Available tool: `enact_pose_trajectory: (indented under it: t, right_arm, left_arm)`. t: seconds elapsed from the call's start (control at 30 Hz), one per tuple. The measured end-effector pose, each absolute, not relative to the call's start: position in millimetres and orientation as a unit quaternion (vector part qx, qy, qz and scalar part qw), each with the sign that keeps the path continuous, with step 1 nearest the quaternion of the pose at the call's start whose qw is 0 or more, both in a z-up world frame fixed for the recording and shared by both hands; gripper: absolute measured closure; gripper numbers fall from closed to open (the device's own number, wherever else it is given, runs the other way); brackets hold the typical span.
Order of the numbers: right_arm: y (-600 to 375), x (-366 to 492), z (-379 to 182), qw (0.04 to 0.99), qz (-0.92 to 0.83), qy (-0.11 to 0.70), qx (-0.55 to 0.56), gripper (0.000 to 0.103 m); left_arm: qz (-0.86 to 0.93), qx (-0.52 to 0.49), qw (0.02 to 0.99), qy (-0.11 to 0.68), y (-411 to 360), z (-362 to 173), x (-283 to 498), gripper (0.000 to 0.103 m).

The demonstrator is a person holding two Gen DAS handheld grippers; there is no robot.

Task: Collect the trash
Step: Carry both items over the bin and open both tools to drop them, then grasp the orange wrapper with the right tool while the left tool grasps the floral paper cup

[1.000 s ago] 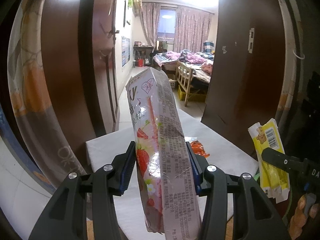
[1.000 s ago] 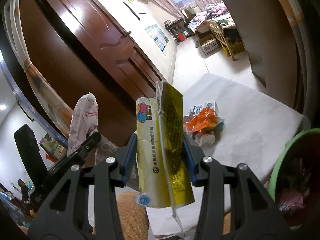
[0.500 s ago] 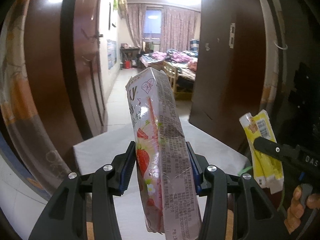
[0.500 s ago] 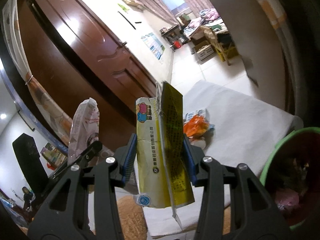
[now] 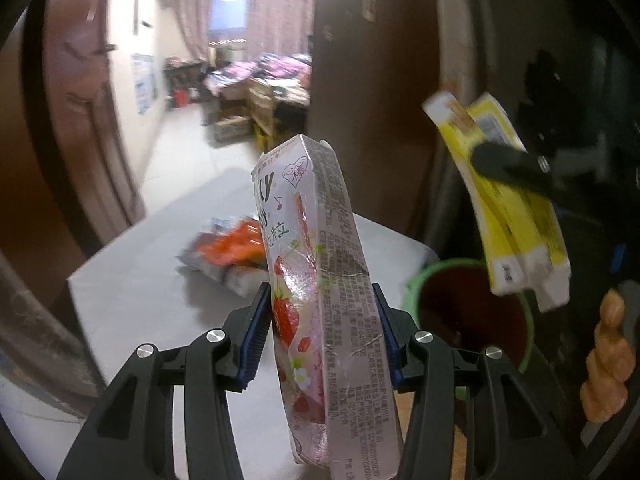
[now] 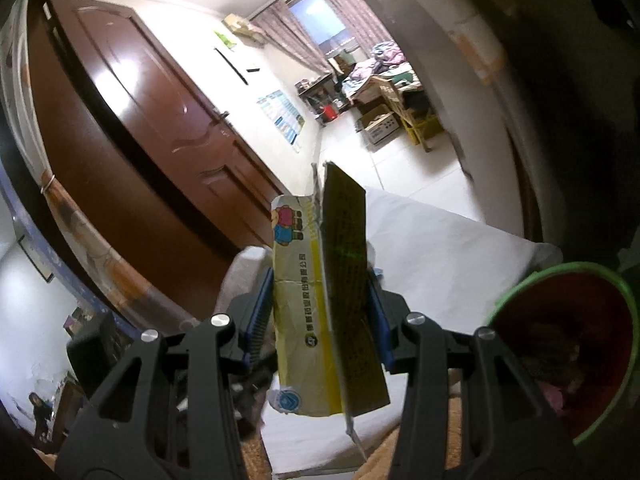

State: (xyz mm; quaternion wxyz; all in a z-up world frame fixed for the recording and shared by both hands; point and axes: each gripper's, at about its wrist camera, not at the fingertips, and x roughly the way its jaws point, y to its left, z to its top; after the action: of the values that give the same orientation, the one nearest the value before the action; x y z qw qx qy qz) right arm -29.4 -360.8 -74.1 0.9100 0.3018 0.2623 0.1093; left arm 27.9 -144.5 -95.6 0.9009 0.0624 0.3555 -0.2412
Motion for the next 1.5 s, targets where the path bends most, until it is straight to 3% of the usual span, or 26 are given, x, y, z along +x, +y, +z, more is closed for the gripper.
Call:
enact_pose_trajectory:
  t: [0.5,0.6,0.67,0.7,0.8,0.87,1.23,1.5]
  right_arm:
    - [-450.4,-62.4,-103.0,0.901,-0.007,0.263,0.345,0.060]
    - [-462.5,-67.6,-106.0,0.900,-0.032,0.266,0.344,0.059]
    - [-469.2,-69.0,-109.2,0.898,-0.049,0.272,0.343,0.056]
    - [-471.3,-69.5,-111.1,0.897,-0.055,0.274,0.343,0.056]
    - [-474.1,-68.9,-118.6,0.892,-0.076,0.283,0.344,0.048]
    - [-473.5,-66.3,-122.1,0.889,-0.088,0.289,0.344,0.032]
    - [-417.4,-9.6,-134.1,0.888,-0.042,0.345,0.301,0.024]
    - [-323.6,111.3,-166.8,0.871,0.046,0.412,0.265,0.021]
  left_arm:
    - [-0.366,0.151,0.829,0.394,-273.5,-136.2,10.7,0.057]
    - [-0.391,0.171,0.811,0.400,-292.9,-143.0,4.2,0.048]
    - [-0.392,0.175,0.814,0.392,-296.2,-143.8,-0.3,0.024]
    - [-0.393,0.173,0.815,0.389,-295.6,-143.8,-1.7,0.020]
    - [-0.389,0.166,0.819,0.388,-287.0,-144.0,2.5,0.015]
    - [-0.375,0.161,0.825,0.391,-277.5,-142.8,10.6,0.015]
    - [-0.211,0.072,0.903,0.368,-149.7,-121.7,71.5,0.014]
    - [-0.115,0.016,0.925,0.363,-64.7,-120.4,106.6,0.013]
